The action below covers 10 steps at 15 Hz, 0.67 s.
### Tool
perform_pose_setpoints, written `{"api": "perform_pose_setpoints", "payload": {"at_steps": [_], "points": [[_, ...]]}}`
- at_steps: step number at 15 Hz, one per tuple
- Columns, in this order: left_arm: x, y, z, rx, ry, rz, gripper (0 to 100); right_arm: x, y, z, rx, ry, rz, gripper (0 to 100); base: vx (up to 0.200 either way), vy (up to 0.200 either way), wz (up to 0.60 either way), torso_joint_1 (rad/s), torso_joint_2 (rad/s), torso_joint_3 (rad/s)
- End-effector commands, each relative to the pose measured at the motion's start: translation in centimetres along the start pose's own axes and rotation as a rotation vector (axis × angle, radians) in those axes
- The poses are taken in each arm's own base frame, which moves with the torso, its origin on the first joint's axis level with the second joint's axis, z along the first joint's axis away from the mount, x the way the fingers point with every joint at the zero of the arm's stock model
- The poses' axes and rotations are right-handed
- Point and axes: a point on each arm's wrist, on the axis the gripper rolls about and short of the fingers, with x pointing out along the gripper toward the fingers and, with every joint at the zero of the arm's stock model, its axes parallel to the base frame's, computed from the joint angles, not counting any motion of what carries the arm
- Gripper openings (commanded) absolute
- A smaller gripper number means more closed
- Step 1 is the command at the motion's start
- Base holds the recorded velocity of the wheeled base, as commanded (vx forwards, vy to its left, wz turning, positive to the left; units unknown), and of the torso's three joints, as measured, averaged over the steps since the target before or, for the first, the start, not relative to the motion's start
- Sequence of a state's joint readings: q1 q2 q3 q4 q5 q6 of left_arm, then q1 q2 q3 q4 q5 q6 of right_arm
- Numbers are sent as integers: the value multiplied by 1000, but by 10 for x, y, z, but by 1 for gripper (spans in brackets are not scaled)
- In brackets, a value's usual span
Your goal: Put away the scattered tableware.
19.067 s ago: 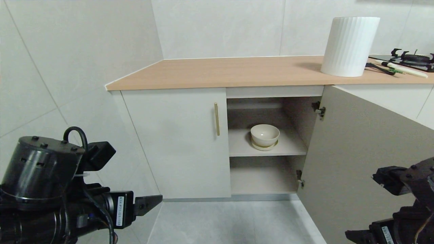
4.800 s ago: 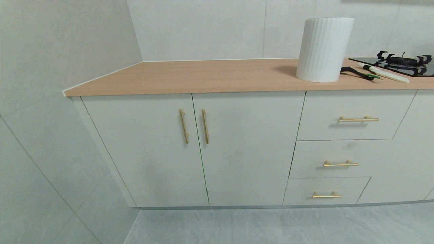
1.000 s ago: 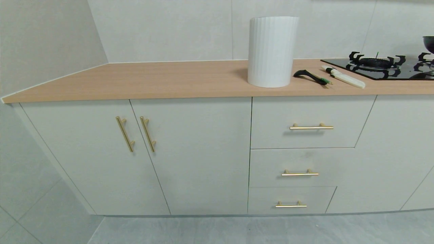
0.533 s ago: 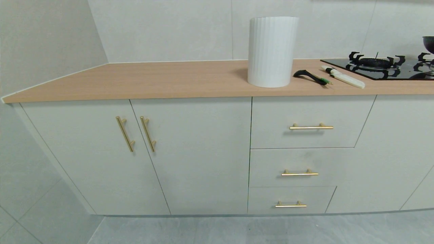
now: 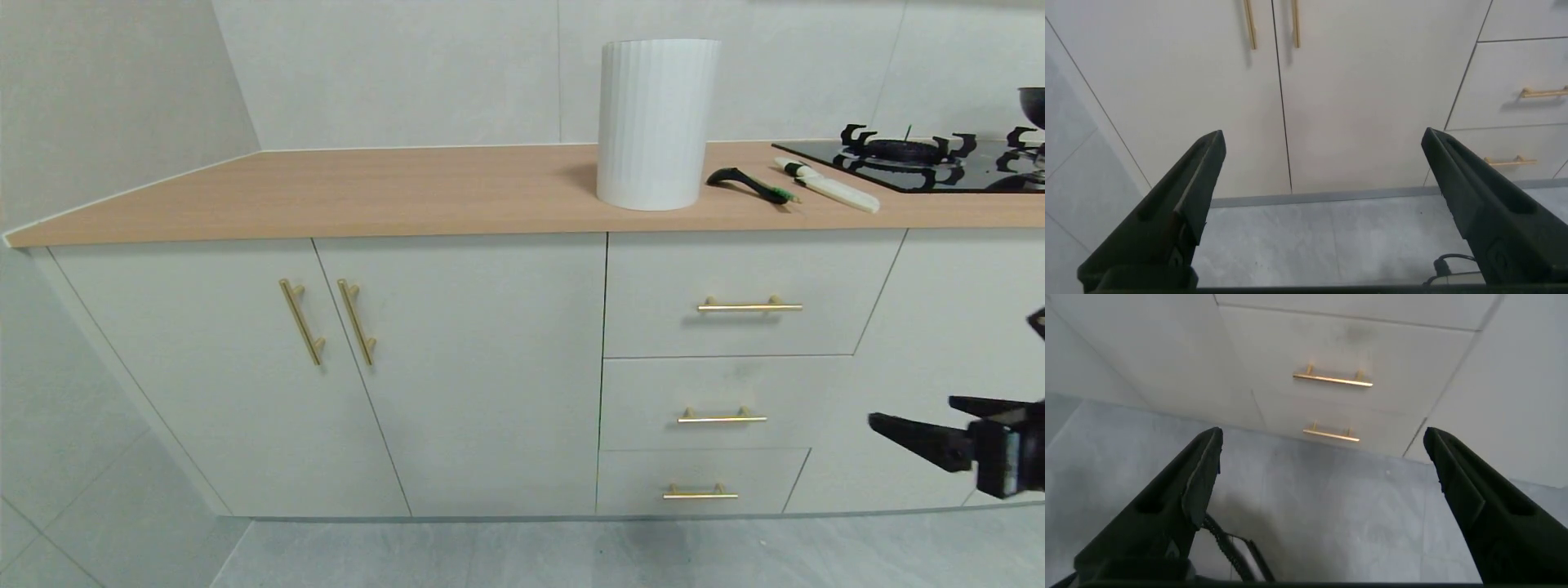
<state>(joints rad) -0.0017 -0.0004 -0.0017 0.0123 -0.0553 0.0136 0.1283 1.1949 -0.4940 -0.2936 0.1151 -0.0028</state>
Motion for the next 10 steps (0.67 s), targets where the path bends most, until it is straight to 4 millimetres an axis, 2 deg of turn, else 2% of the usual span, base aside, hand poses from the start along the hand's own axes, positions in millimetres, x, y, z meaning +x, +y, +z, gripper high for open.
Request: {"api": "perform_pose_setpoints", "payload": {"at_steps": [1, 5, 6, 7, 10], "points": [[0, 0, 0, 0, 2, 0, 100, 76, -4, -6, 0, 113, 16, 100, 0, 0, 0, 0, 0, 0], [0, 0, 0, 0, 1, 0, 100, 133, -9, -10, 7, 191, 17, 100, 0, 0, 0, 0, 0, 0], [0, 0, 0, 0, 1, 0, 100, 133, -9, -10, 7, 191, 17, 100, 0, 0, 0, 0, 0, 0], [0, 0, 0, 0, 1, 0, 100, 157, -11, -8, 7, 205, 14, 100, 0, 0, 0, 0, 0, 0], [0, 0, 0, 0, 1, 0, 100, 183, -2, -21, -18, 254, -17, 100, 0, 0, 0, 0, 0, 0]]}}
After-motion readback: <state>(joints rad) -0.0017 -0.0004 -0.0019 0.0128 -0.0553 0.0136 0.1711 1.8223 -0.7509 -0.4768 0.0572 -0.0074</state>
